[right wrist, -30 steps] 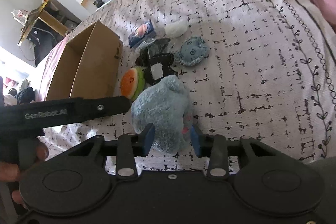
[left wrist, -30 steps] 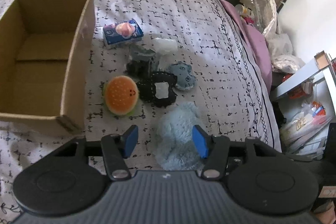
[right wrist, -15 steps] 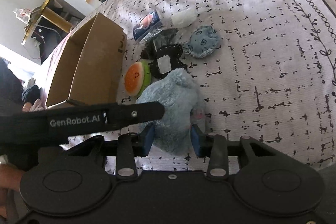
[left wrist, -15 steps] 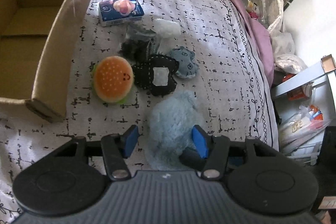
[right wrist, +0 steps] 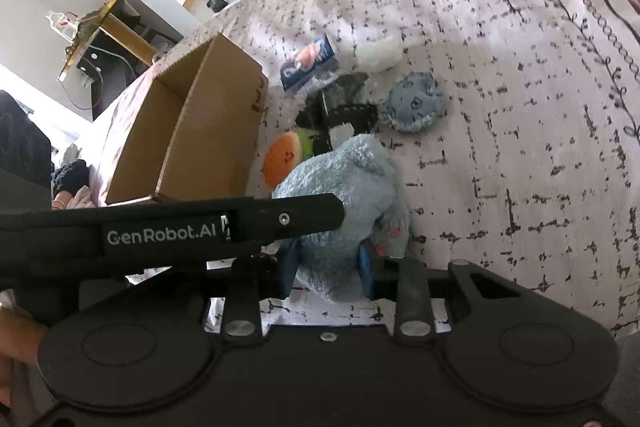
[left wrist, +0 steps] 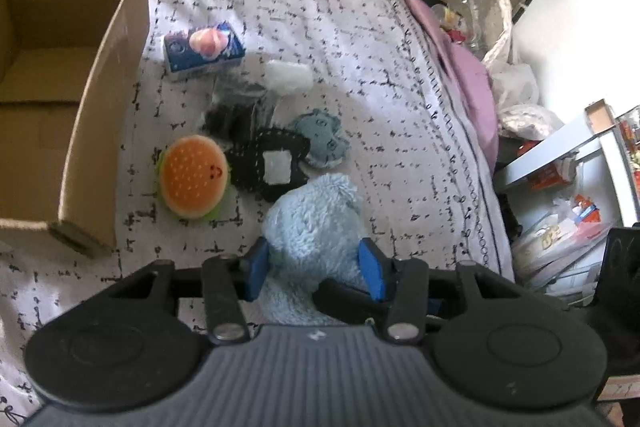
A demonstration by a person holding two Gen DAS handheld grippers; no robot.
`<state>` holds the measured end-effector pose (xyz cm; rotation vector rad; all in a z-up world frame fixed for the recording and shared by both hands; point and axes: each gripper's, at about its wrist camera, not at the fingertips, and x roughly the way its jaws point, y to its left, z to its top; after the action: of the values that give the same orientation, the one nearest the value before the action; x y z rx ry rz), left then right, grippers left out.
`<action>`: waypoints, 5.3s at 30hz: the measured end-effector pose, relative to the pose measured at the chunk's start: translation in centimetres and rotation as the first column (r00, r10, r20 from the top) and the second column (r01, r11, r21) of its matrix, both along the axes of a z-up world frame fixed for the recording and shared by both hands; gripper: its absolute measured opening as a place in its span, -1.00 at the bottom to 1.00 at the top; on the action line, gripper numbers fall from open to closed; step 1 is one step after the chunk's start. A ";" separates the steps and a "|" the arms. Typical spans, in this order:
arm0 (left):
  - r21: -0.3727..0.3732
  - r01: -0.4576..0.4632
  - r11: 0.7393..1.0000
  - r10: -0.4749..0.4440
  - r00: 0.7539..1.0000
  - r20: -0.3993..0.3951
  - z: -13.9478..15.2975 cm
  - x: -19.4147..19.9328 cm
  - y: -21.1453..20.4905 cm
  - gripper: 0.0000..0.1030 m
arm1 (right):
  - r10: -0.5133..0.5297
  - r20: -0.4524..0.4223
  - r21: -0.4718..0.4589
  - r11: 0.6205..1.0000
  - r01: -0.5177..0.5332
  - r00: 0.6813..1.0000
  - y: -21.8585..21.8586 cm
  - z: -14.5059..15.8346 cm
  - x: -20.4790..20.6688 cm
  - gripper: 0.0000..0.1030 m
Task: Organize soft objects
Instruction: 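Lift the light-blue plush with the right gripper and carry it over the box, then lower the light-blue plush into the box and open the right gripper, then grasp the orange burger plush with the left gripper while the right gripper grasps the black-and-white plush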
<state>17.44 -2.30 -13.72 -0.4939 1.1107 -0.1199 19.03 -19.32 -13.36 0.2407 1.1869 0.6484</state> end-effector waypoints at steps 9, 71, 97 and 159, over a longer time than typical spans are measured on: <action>-0.005 0.018 1.000 -0.018 0.997 0.073 2.5 -0.3 0.6 -0.09 | -0.004 0.069 0.000 1.000 0.004 0.998 0.7 2.5 -0.2 -0.39; 0.156 0.040 0.987 -0.074 0.973 0.217 11.0 -0.6 15.0 -0.09 | 0.012 0.230 -0.027 1.000 -0.006 0.973 17.7 10.3 -0.3 -0.39; 0.267 0.029 0.963 -0.060 0.992 0.107 8.9 -1.2 14.3 0.30 | -0.047 0.077 0.040 0.998 0.044 0.996 15.3 7.8 -2.6 0.26; 0.419 0.041 0.907 -0.065 0.997 0.045 4.0 1.3 -1.6 0.95 | -0.268 -0.026 0.049 0.962 0.269 0.963 -5.1 -1.0 2.7 0.42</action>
<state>18.77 -3.89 -9.70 -0.0741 1.0558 0.0579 21.70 -24.45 -14.33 0.4450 1.1315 0.4401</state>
